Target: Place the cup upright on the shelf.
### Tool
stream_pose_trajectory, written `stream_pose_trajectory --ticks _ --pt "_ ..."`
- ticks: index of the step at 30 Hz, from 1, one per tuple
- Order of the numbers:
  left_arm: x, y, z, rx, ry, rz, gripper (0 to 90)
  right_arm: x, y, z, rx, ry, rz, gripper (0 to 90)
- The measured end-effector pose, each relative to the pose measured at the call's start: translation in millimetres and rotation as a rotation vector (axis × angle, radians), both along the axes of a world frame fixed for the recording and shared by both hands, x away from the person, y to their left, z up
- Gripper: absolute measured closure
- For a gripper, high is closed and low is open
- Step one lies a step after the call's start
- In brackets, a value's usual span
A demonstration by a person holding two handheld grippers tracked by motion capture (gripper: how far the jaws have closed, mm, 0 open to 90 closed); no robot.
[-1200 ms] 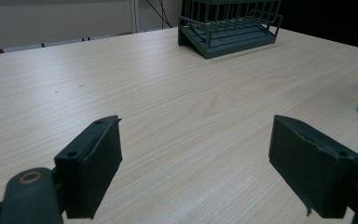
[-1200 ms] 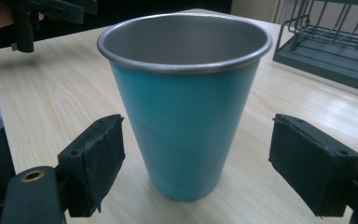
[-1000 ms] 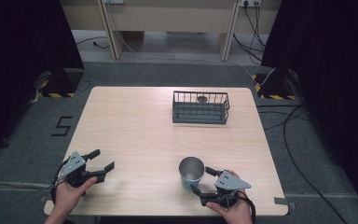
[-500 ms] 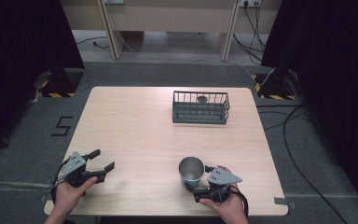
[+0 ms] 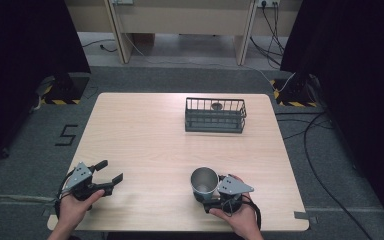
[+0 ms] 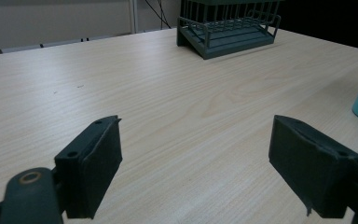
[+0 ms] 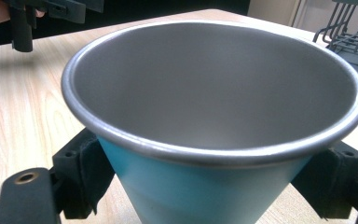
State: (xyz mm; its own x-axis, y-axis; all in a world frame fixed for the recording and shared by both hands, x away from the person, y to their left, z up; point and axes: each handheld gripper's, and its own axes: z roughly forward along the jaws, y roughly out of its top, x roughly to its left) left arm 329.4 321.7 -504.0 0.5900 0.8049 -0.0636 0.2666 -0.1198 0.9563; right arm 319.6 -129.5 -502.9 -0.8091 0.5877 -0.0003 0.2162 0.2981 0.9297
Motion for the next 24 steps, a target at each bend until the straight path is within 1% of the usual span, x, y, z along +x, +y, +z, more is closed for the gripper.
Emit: stream_pose_trajectory --ticks 6,12,19,24 --pt "-0.2 0.0 0.2 0.001 0.000 0.000 16.5 -0.2 -1.1 0.1 0.014 0.002 -0.006 17.1" --pt "-0.2 0.0 0.2 0.001 -0.001 -0.001 16.5 -0.9 -1.3 2.8 0.030 -0.015 -0.013 17.2" --pt "-0.1 -0.2 0.1 0.001 0.000 0.000 16.5 -0.7 -6.2 8.8 0.047 -0.041 -0.050 17.2" --pt "-0.1 -0.2 0.1 0.001 0.000 0.000 16.5 -0.2 -7.9 10.7 0.058 -0.037 -0.058 17.3"
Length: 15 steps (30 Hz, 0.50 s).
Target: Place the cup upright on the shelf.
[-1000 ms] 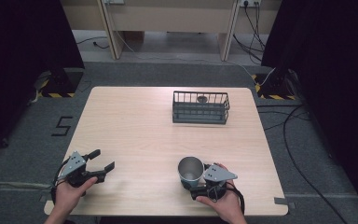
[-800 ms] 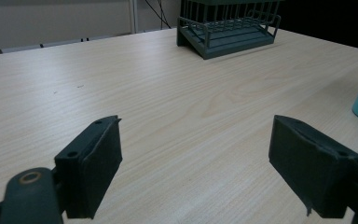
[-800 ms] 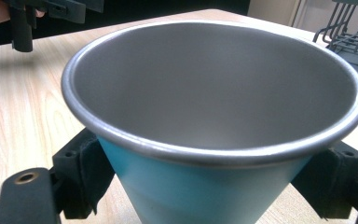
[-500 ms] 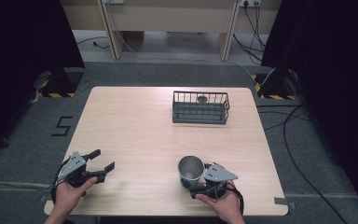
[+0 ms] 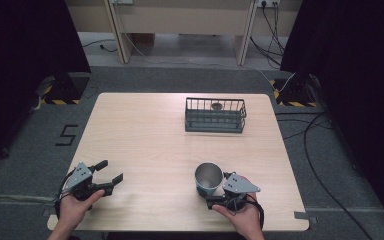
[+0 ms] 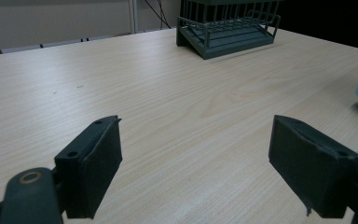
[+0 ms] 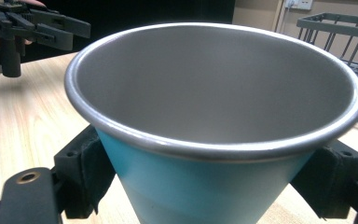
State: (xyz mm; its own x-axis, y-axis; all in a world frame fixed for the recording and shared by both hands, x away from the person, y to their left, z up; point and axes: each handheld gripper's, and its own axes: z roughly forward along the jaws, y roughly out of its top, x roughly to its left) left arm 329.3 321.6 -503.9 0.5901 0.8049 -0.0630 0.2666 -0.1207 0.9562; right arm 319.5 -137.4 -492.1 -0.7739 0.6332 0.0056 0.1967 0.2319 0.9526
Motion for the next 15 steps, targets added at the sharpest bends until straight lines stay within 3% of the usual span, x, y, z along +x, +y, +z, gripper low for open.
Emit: stream_pose_trajectory --ticks 15 --pt "0.0 0.0 -0.1 0.000 0.000 0.001 16.6 3.3 -7.4 6.3 0.033 -0.020 -0.049 17.3"
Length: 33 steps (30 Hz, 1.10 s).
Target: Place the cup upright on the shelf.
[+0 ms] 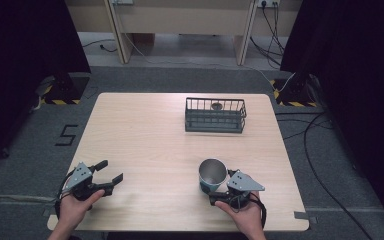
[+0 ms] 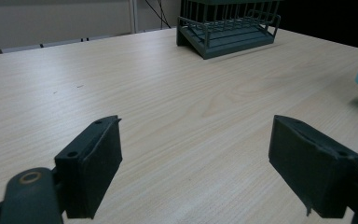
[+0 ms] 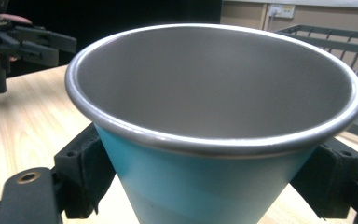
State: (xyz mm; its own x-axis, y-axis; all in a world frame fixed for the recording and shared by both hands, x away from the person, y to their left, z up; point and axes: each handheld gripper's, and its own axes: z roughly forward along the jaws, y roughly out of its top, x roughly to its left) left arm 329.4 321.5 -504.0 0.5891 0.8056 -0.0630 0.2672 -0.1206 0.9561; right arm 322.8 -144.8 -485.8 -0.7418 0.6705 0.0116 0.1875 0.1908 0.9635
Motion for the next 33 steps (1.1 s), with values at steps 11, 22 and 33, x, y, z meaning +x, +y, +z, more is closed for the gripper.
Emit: stream_pose_trajectory --ticks 11,22,33 --pt "-0.1 0.3 0.2 -0.001 -0.001 0.001 16.6 4.2 -5.3 7.1 0.006 -0.020 -0.037 17.4" --pt "-0.2 0.3 0.1 0.000 0.000 0.001 16.6 8.6 -8.0 12.0 0.015 -0.031 -0.078 17.4" --pt "-0.2 0.6 0.1 -0.001 0.000 0.002 16.6 15.5 -8.0 18.5 0.016 -0.044 -0.096 17.5"
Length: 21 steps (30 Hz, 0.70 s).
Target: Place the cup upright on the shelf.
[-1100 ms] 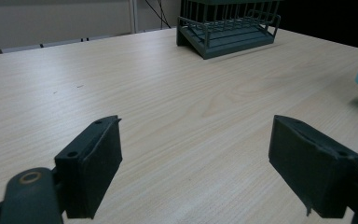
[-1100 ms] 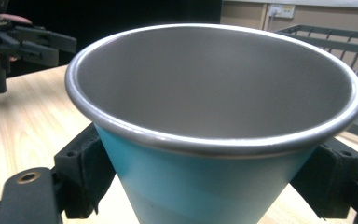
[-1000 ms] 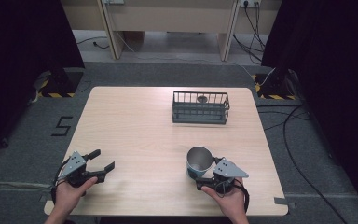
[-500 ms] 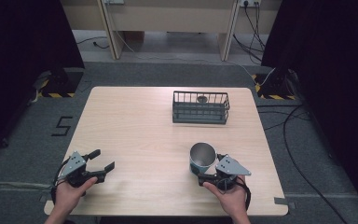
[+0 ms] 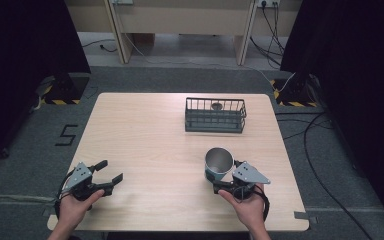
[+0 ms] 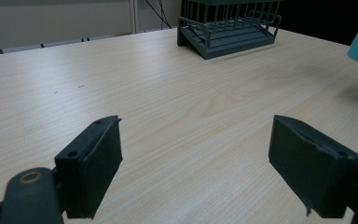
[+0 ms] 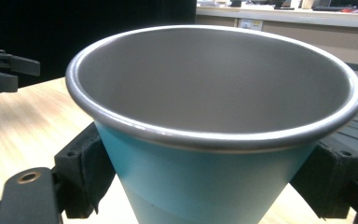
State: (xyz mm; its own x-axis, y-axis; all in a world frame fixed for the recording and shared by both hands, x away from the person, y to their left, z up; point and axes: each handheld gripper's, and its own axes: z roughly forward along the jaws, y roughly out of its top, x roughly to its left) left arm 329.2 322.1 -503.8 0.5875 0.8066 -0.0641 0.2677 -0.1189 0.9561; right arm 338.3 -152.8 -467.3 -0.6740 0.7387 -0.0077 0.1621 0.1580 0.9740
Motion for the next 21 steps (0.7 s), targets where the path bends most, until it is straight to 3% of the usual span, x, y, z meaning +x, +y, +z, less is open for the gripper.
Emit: stream_pose_trajectory --ticks 21 --pt "0.0 0.1 0.0 0.000 -0.001 0.000 16.7 14.1 -3.8 16.2 0.011 -0.042 -0.053 17.5"
